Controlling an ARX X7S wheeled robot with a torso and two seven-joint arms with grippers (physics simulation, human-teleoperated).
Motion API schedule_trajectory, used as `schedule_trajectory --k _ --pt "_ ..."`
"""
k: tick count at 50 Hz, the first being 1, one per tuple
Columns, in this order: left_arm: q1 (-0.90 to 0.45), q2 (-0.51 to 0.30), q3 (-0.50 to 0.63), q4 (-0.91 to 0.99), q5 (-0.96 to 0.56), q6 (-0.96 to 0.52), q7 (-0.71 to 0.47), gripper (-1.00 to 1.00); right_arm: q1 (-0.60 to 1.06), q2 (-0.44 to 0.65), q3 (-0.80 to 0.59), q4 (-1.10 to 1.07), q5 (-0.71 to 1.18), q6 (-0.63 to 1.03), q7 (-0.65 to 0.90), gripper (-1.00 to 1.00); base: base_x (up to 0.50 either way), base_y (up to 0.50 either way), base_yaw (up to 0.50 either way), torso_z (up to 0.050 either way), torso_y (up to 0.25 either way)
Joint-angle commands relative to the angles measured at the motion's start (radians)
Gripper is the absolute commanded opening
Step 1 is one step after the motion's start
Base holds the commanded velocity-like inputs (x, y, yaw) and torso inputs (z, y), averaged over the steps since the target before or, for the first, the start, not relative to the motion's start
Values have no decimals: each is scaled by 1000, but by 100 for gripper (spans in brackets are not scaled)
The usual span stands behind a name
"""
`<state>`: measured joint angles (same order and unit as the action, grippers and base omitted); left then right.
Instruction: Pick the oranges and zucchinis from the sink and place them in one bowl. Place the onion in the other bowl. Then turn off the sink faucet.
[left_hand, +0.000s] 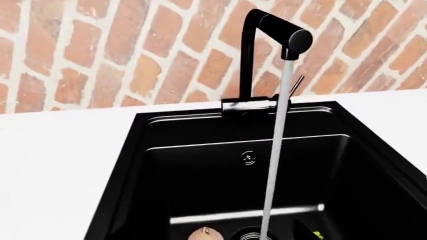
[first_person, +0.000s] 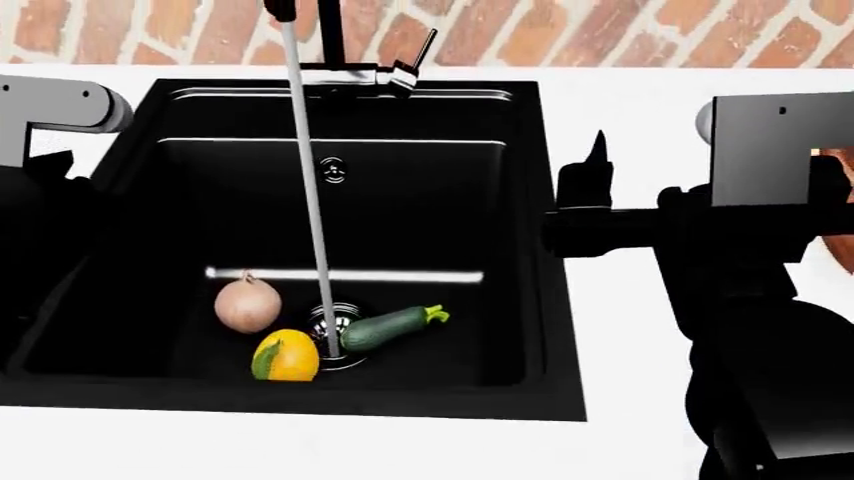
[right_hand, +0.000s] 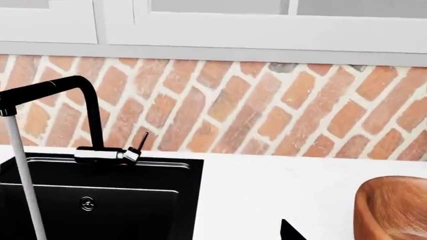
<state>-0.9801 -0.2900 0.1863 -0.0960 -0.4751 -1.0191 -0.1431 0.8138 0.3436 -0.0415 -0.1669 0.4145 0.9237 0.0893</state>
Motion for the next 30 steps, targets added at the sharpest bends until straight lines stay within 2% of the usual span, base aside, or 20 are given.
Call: schedule_trajectory --k 1,30 --pt "4 -2 3 -25 -4 7 7 100 -1 5 -11 13 -1 -6 -5 100 348 0 0 0 0" --pt "23 -18 5 -34 -44 -18 42 100 -23 9 1 -20 19 21 18 100 359 0 0 0 1"
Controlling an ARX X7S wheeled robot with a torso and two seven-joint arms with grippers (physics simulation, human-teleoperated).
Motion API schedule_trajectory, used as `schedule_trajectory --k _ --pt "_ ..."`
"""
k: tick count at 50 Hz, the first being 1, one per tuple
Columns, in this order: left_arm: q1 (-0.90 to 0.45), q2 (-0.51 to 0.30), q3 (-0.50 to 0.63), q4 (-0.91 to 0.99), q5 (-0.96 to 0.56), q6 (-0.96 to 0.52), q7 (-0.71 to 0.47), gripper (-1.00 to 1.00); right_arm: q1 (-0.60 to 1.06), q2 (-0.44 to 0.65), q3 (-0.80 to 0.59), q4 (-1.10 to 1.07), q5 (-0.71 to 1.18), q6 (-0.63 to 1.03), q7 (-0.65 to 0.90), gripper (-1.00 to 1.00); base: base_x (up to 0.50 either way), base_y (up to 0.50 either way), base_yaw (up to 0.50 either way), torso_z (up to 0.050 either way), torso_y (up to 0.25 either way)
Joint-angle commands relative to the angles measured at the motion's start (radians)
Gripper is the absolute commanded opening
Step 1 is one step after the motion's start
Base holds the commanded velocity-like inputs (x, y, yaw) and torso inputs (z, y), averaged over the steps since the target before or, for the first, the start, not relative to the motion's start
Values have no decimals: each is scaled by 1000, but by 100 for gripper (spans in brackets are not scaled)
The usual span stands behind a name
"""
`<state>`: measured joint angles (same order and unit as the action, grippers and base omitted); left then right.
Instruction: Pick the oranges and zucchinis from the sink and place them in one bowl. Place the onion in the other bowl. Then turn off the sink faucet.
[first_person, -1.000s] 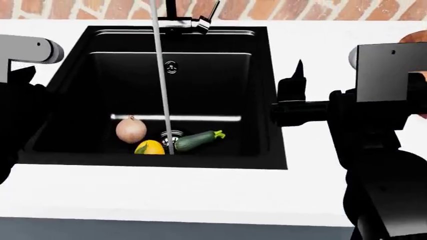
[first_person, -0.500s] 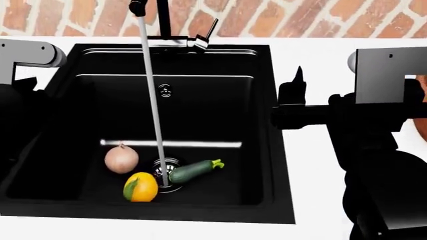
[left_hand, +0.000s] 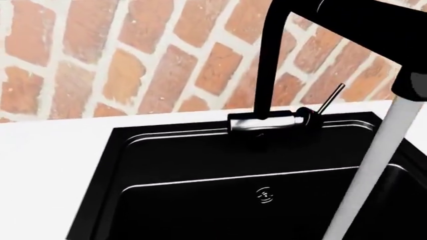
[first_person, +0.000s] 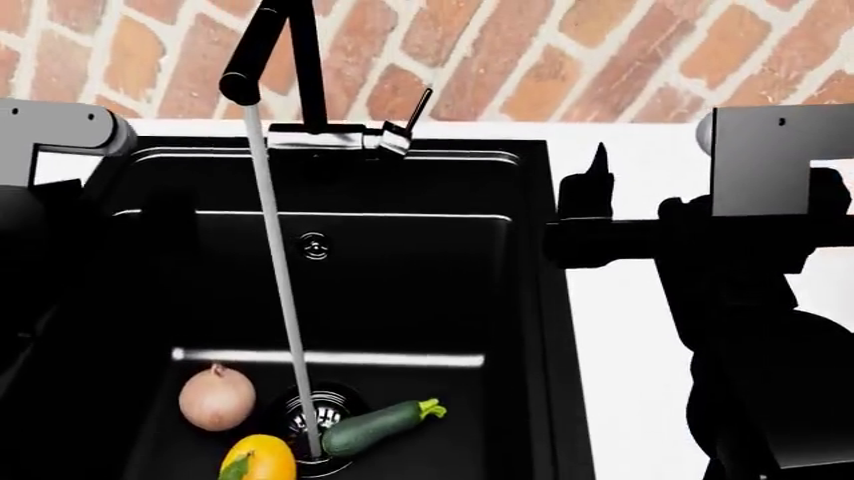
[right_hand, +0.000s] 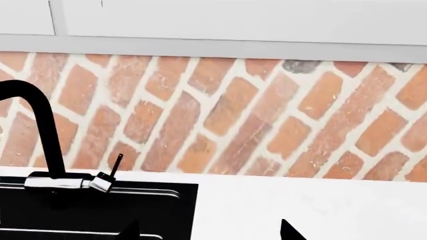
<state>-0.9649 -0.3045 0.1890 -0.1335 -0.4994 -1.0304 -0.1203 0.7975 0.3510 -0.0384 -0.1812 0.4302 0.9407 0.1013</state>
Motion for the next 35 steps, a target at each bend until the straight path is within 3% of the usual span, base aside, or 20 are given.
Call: schedule_trajectory --k 1,10,35 --pt "12 -4 -13 10 -26 -3 18 100 -10 1 -2 -4 3 3 6 100 359 0 0 0 0" --pt "7 0 -39 6 -45 19 27 100 -16 -1 -1 4 6 1 10 100 339 0 0 0 1" --pt "-2 -13 50 -46 -15 -25 31 100 -66 -3 41 -3 28 -7 25 100 0 0 0 0 0"
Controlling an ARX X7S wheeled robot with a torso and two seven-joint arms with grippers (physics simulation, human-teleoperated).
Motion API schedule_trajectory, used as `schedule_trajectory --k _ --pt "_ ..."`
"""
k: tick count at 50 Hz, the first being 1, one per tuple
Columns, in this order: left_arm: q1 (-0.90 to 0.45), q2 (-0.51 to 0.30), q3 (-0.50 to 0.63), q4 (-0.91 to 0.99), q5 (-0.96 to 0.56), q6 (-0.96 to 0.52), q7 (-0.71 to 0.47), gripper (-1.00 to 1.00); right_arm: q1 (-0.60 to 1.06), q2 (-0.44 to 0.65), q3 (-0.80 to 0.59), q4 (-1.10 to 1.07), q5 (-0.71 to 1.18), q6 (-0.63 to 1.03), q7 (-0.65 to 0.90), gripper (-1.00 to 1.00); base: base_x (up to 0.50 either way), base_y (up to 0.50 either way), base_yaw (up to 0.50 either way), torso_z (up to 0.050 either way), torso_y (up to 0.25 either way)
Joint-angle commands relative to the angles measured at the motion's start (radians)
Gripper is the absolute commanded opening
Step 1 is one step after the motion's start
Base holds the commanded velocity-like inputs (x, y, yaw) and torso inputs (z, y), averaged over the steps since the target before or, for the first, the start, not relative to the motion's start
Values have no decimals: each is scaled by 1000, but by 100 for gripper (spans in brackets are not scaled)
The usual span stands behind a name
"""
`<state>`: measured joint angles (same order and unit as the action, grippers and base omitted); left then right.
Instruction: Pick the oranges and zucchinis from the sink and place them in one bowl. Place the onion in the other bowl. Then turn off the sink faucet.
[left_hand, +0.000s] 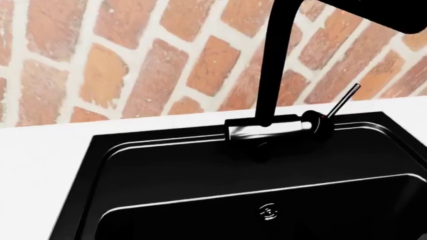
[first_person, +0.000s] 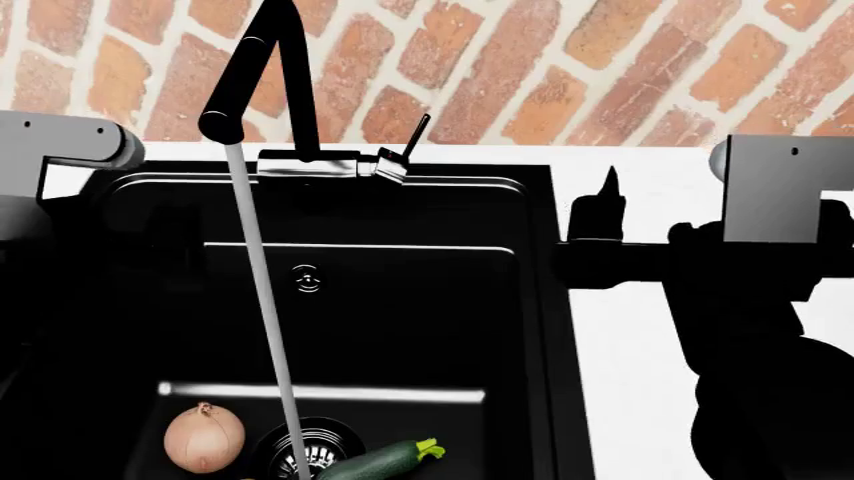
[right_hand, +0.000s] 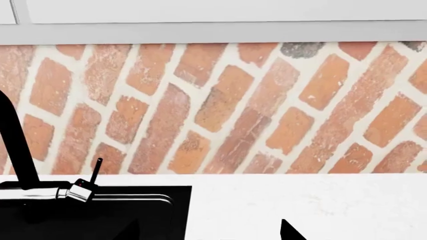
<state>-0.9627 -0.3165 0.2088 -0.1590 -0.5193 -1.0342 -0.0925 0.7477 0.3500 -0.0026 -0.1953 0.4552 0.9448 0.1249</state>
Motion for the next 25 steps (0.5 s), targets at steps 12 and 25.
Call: schedule_trajectory --k 12,25 --pt "-27 -73 169 65 -66 -261 108 100 -22 5 18 7 15 15 13 100 0 0 0 0 0" --pt "-53 -25 174 -14 -139 -425 131 100 -33 -2 16 11 20 9 17 100 0 0 0 0 0"
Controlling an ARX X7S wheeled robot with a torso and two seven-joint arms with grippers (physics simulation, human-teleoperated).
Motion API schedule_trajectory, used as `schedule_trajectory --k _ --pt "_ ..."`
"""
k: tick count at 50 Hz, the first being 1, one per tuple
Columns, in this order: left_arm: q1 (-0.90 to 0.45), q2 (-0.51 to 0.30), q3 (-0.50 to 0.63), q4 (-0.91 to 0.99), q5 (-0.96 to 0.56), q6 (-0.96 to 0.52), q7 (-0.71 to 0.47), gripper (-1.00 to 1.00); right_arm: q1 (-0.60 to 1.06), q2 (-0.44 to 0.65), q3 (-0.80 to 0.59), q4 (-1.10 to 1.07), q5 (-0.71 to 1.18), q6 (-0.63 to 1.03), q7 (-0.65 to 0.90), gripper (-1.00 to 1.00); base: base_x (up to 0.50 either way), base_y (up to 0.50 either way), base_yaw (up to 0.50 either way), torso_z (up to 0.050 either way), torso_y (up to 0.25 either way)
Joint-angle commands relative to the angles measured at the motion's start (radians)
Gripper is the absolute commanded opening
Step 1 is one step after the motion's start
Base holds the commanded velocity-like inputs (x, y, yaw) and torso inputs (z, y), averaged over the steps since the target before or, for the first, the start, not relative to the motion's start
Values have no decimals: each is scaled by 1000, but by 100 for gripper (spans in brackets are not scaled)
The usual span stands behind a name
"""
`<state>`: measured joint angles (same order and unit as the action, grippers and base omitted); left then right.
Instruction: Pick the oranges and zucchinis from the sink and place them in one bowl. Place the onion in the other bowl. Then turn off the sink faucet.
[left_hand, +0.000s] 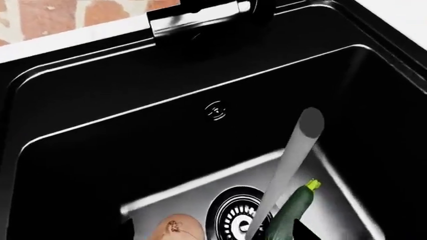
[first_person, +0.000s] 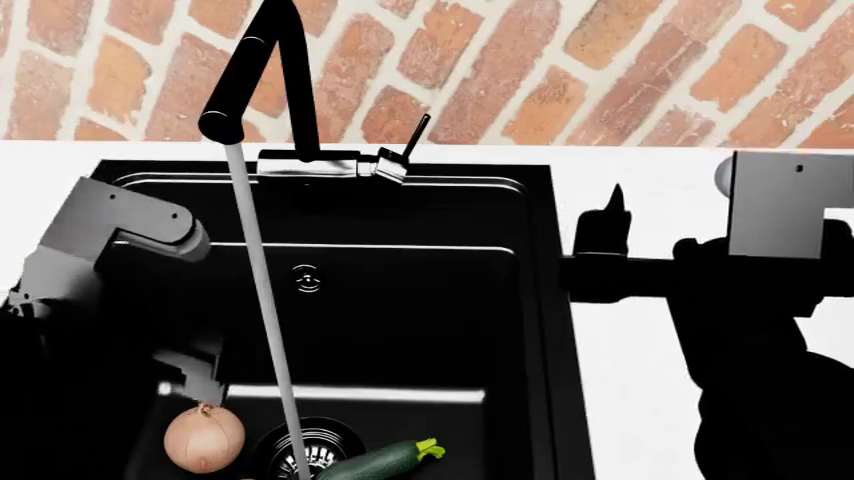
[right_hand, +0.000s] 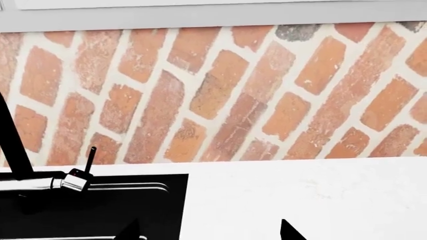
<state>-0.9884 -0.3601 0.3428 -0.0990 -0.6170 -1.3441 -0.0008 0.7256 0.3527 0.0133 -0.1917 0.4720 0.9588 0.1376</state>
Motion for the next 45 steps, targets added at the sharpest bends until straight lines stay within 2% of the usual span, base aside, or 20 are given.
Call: schedule_trajectory --k 1,3,5,8,12,15,16,17,18,20,21,22,25,28,30,35,40,45 --pt "-29 22 51 -94 -41 -113 48 100 -12 -6 -2 10 3 -7 2 100 0 0 0 0 0" --pt "-29 19 77 -91 -46 -110 66 100 -12 -5 -2 10 5 -5 2 100 0 0 0 0 0" --pt "-37 21 91 -131 -12 -27 72 100 -12 -3 1 9 7 -4 3 100 0 0 0 0 0" --pt "-41 30 83 -170 -30 -42 93 100 -15 -3 2 11 6 -6 6 100 0 0 0 0 0" --pt "-46 24 153 -240 3 36 151 100 -19 -5 -4 17 3 -13 5 100 0 0 0 0 0" --pt "-4 9 172 -184 -39 -70 152 100 -30 -10 0 29 1 -30 6 100 0 0 0 0 0" --pt "4 15 146 -185 -47 -81 137 100 -30 -11 -2 36 -2 -34 6 100 0 0 0 0 0" --pt "13 14 164 -176 -13 -29 116 100 -28 -13 -6 40 -2 -35 4 100 0 0 0 0 0" --pt "9 28 127 -206 -39 -85 109 100 -27 -14 -9 42 -2 -37 2 100 0 0 0 0 0" --pt "19 22 165 -191 4 1 101 100 -26 -15 -11 43 -2 -39 1 100 0 0 0 0 0" --pt "8 18 191 -204 4 -20 117 100 -31 -17 -11 48 -3 -46 1 100 0 0 0 0 0" --pt "4 31 145 -238 1 -4 100 100 -33 -18 -12 48 -3 -46 1 100 0 0 0 0 0" --pt "-9 17 229 -230 -4 -37 156 100 -43 -20 -13 54 -3 -55 -1 100 0 0 0 0 0" --pt "2 50 153 -274 -21 -94 101 100 -45 -21 -17 61 -3 -60 -4 100 0 0 0 0 0" --pt "-2 45 180 -288 -12 -69 121 100 -45 -22 -20 65 -3 -63 -6 100 0 0 0 0 0" --pt "-42 60 162 -381 -6 -23 143 100 -49 -21 -23 71 -4 -69 -8 100 0 0 0 0 0" --pt "-43 58 187 -383 8 36 167 100 -60 -21 -16 56 1 -68 -2 100 0 0 0 0 0" --pt "-45 67 182 -386 6 35 156 100 -61 -23 -15 63 7 -73 -7 100 0 0 0 0 0"
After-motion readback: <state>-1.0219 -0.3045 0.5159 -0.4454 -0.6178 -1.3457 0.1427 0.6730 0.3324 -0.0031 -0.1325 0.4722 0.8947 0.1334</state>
